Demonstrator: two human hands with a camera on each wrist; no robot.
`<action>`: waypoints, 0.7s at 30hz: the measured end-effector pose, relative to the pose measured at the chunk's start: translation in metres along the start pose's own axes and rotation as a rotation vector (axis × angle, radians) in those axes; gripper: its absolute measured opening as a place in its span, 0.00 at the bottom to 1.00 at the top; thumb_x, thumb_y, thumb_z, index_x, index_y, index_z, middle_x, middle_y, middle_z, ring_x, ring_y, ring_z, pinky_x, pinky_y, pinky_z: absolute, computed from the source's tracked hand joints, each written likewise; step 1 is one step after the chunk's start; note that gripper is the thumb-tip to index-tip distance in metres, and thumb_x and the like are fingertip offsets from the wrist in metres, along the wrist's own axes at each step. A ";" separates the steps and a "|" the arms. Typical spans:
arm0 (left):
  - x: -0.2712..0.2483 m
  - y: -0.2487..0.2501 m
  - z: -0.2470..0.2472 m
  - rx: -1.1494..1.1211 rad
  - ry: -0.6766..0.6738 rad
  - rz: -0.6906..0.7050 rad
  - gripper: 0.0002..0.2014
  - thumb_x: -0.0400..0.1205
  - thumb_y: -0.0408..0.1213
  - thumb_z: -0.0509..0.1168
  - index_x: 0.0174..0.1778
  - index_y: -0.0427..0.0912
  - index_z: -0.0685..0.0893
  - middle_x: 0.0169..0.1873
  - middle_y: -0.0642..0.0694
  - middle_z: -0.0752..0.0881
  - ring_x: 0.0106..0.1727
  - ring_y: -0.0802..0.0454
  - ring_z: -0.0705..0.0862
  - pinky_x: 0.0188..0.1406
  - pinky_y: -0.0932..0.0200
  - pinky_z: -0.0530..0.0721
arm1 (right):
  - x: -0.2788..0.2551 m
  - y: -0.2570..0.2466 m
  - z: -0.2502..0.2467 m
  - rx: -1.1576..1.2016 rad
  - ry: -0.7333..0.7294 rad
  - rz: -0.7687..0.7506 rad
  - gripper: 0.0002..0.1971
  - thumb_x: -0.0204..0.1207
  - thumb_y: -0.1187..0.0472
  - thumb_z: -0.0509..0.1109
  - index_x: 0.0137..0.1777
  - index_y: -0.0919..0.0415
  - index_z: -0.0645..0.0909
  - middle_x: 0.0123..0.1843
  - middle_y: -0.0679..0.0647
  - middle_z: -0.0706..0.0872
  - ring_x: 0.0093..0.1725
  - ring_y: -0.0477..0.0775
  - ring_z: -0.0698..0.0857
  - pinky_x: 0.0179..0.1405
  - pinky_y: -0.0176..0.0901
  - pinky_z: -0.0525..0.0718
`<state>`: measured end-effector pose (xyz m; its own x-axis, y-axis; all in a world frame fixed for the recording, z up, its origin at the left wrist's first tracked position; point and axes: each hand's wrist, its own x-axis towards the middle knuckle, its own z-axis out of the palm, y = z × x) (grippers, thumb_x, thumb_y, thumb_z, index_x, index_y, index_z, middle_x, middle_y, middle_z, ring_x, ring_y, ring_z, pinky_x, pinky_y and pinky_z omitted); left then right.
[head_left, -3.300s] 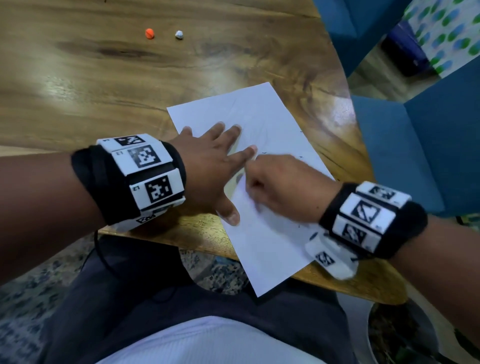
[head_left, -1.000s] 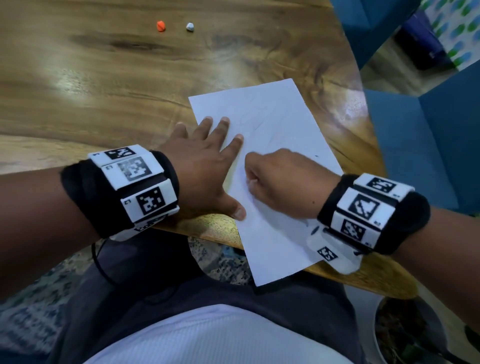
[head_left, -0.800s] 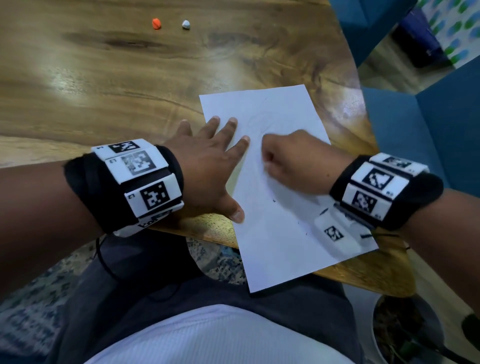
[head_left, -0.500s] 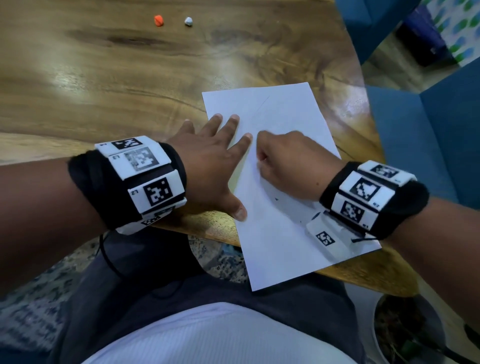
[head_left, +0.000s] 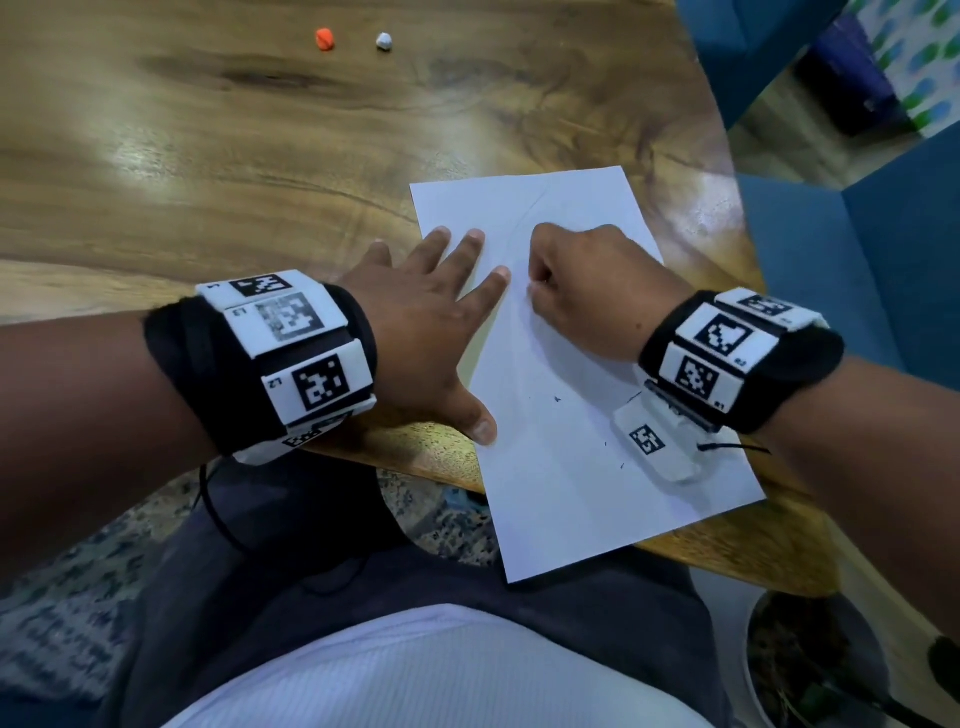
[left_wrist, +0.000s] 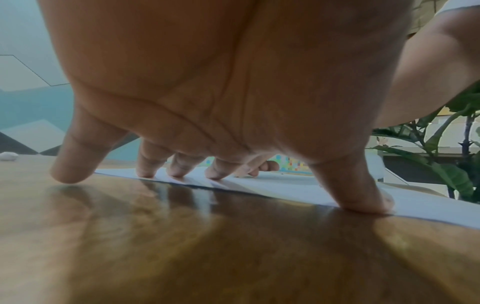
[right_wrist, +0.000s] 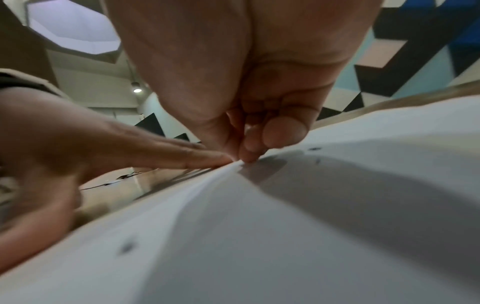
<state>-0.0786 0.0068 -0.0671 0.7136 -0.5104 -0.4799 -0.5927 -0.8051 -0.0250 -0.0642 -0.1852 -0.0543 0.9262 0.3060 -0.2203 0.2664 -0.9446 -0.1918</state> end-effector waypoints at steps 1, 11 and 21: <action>0.000 0.000 0.000 -0.002 0.002 0.001 0.72 0.59 0.89 0.55 0.88 0.50 0.30 0.87 0.40 0.28 0.89 0.37 0.34 0.82 0.28 0.58 | -0.007 -0.006 0.002 0.000 -0.003 -0.049 0.03 0.81 0.57 0.62 0.47 0.54 0.70 0.41 0.57 0.82 0.41 0.65 0.83 0.40 0.54 0.83; -0.001 0.000 0.000 0.012 0.015 0.010 0.70 0.60 0.89 0.53 0.88 0.49 0.32 0.88 0.39 0.29 0.89 0.37 0.35 0.81 0.26 0.58 | -0.009 -0.019 0.000 0.081 -0.061 -0.110 0.02 0.78 0.58 0.66 0.45 0.56 0.78 0.44 0.54 0.88 0.46 0.59 0.85 0.47 0.51 0.83; -0.001 -0.001 0.000 -0.013 0.010 0.008 0.70 0.60 0.89 0.55 0.88 0.52 0.32 0.88 0.41 0.30 0.89 0.38 0.34 0.81 0.21 0.55 | -0.024 -0.037 0.011 0.195 -0.100 -0.119 0.04 0.77 0.58 0.69 0.43 0.55 0.78 0.43 0.54 0.89 0.43 0.56 0.86 0.44 0.51 0.86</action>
<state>-0.0787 0.0079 -0.0663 0.7127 -0.5195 -0.4715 -0.5932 -0.8050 -0.0098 -0.0993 -0.1567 -0.0519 0.8576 0.4334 -0.2769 0.3069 -0.8633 -0.4007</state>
